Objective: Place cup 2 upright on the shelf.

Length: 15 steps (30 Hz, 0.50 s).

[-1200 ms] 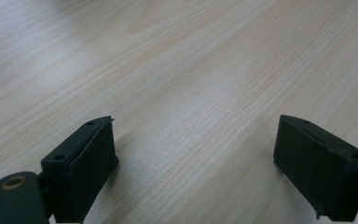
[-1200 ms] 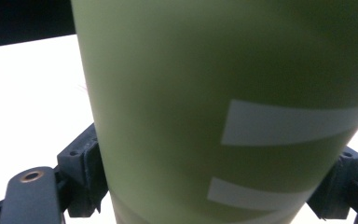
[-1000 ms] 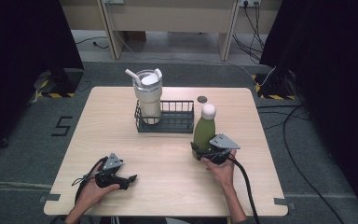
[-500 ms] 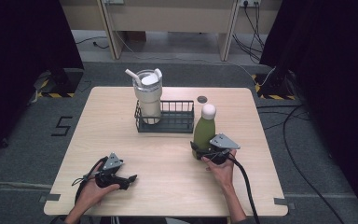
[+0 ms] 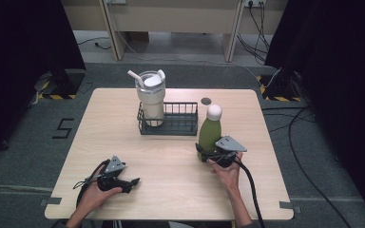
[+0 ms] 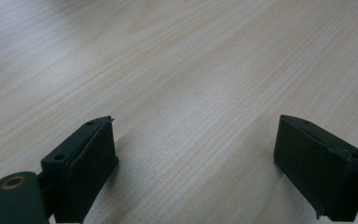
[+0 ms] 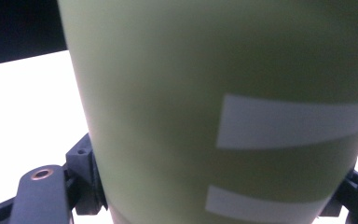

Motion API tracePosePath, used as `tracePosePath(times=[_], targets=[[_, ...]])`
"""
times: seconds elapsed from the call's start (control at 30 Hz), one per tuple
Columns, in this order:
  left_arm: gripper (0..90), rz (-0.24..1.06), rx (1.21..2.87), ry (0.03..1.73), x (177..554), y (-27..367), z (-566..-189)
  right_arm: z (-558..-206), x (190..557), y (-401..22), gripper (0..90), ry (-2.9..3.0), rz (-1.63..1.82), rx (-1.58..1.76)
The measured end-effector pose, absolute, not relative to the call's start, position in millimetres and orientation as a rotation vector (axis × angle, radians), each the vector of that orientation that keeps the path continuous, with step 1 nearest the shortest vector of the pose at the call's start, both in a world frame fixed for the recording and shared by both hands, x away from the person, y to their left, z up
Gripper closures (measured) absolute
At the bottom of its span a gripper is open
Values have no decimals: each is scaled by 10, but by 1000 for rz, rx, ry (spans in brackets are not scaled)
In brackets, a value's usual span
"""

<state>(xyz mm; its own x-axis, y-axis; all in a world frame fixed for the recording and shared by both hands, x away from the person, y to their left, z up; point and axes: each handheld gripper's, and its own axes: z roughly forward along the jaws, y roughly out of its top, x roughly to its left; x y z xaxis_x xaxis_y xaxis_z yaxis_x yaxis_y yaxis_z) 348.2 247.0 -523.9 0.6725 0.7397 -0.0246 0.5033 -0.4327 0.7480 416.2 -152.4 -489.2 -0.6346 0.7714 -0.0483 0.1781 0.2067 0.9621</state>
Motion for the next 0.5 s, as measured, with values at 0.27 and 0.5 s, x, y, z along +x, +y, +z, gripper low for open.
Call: tracePosePath(times=[0.27, 0.5], targets=[[119, 398, 2125, 954, 3482, 2470, -5239, -4761, 4130, -1532, 208, 1949, 1418, 868], [119, 398, 2125, 954, 3482, 2470, -5239, -4662, 4149, -1469, 208, 1949, 1429, 873]])
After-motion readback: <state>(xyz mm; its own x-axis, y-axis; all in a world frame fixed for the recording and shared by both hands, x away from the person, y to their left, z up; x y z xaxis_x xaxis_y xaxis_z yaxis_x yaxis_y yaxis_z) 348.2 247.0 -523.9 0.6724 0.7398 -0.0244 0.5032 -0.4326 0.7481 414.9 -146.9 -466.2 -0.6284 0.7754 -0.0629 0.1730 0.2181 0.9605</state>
